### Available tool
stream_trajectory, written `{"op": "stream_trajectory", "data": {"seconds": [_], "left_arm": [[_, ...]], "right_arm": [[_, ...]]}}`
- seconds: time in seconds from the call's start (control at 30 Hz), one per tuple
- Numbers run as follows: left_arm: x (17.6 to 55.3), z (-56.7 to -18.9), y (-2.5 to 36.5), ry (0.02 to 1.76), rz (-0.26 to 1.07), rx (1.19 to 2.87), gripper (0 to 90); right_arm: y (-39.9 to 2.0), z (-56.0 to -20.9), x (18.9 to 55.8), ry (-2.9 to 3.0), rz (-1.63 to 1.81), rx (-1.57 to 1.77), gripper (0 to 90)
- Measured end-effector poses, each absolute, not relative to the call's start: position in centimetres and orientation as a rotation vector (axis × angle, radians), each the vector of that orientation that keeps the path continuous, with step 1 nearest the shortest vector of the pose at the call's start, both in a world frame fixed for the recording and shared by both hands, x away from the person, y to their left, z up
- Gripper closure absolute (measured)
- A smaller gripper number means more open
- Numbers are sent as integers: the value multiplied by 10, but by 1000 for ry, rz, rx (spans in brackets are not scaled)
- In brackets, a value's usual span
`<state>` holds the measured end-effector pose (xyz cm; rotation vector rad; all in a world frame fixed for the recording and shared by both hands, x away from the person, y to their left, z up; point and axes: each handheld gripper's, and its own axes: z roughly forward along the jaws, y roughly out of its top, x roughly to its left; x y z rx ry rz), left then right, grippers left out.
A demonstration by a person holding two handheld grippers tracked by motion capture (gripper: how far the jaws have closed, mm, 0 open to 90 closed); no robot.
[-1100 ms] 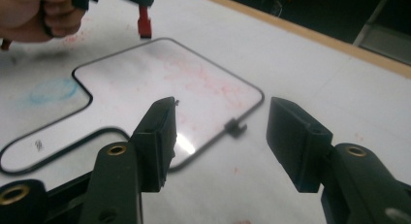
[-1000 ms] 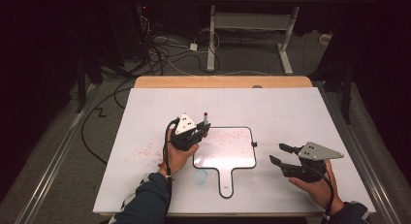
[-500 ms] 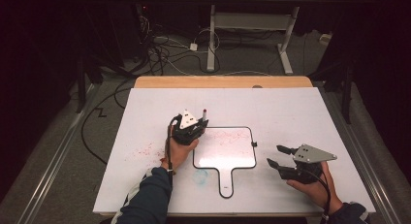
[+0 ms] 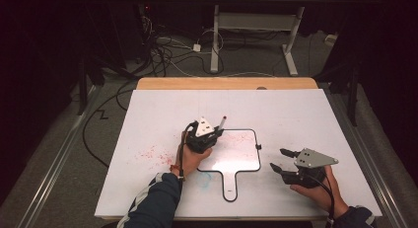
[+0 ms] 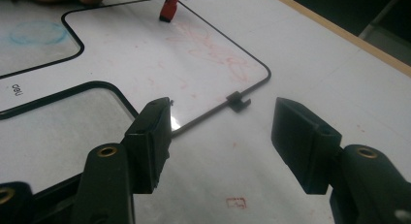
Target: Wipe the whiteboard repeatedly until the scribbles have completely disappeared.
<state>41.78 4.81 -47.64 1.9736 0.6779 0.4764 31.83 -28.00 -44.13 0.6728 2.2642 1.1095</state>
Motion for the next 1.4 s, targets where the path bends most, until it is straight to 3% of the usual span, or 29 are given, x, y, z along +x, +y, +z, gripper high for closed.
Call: {"op": "stream_trajectory", "data": {"seconds": [0.13, 0.3, 0.77, 1.33, 1.37, 1.4], "left_arm": [[412, -478, 38, 619, 503, 2056, 788], [414, -469, 56, 669, 458, 1953, 788], [402, -459, 46, 596, 454, 1971, 787], [371, -445, 16, 419, 399, 1961, 786], [370, -444, 14, 412, 397, 1961, 786], [368, -445, 13, 402, 402, 1968, 785]], "right_arm": [[-279, -442, 317, 2274, 1106, 657, 404], [-278, -441, 317, 2277, 1103, 650, 402], [-273, -440, 332, 2240, 1162, 733, 410], [-222, -411, 365, 2240, 1551, 820, 482], [-220, -412, 366, 2245, 1557, 814, 494], [-214, -412, 366, 2261, 1569, 802, 565]]}}
